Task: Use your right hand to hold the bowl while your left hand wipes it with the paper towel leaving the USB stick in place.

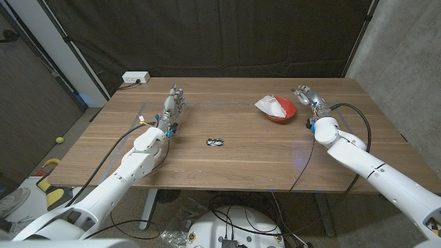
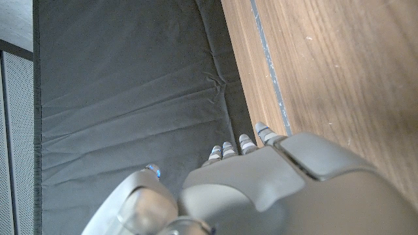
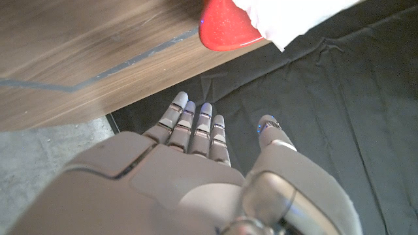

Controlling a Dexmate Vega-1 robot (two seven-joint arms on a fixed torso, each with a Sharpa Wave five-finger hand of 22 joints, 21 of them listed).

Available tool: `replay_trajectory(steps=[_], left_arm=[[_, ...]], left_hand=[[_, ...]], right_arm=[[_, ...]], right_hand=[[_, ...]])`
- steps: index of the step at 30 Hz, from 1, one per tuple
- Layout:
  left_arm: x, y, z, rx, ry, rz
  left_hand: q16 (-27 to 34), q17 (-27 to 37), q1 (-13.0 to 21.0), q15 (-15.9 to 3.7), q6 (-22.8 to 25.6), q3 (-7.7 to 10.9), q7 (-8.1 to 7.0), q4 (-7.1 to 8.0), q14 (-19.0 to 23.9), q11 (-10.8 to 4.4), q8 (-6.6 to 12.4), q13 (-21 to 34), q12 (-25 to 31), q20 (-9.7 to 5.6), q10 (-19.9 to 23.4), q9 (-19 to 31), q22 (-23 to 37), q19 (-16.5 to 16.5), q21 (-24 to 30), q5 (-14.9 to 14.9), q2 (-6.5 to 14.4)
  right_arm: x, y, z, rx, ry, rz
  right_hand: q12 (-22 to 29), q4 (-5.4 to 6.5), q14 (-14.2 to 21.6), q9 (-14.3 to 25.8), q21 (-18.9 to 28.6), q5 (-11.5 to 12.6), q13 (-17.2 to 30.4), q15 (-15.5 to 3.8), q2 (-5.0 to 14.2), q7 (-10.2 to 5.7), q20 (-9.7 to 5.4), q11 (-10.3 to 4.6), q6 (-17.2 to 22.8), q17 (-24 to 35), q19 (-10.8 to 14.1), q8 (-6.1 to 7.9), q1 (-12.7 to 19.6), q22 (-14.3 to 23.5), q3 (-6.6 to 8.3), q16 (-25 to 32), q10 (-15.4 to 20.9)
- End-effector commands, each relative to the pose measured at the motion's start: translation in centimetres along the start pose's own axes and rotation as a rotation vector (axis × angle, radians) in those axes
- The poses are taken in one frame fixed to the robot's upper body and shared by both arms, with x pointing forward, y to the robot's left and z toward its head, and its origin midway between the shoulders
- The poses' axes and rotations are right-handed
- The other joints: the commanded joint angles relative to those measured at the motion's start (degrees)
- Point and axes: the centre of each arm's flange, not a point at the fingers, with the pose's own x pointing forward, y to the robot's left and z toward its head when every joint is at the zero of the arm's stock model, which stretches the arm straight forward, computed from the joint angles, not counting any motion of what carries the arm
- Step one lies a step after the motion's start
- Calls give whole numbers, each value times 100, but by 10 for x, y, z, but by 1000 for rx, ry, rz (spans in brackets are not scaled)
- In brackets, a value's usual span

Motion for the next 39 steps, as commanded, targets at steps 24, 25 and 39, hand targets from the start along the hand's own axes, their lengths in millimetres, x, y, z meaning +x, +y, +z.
replay_trajectory(steps=[24,25,39], left_arm=[[-8,5,1,-3,5,5],[-8,6,1,-3,5,4],[-7,11,-1,-7,7,14]], left_hand=[[34,14,4,-34,-1528,-87,-7,9,-1990,43,13,17,21,47,-1712,30,14,-1115,15,79,376],[33,14,4,-30,-1525,-89,-4,9,-1990,34,14,17,22,47,-1711,30,14,-1116,14,81,377],[31,13,9,-32,-1518,-120,1,8,-1988,42,11,17,21,47,-1708,31,12,-1116,5,96,386]], right_arm=[[3,9,32,-508,132,127],[3,10,33,-522,137,130],[12,22,46,-693,206,183]], right_hand=[[194,36,1580,8,274,-72,51,-490,-138,82,-28,-103,547,86,937,64,385,57,115,315,914],[199,27,1595,8,279,-80,52,-523,-159,84,-30,-84,576,84,949,71,390,58,111,308,939],[276,-124,2155,12,507,-51,65,-862,-302,45,-148,-181,1018,125,1353,151,653,116,84,376,1351]])
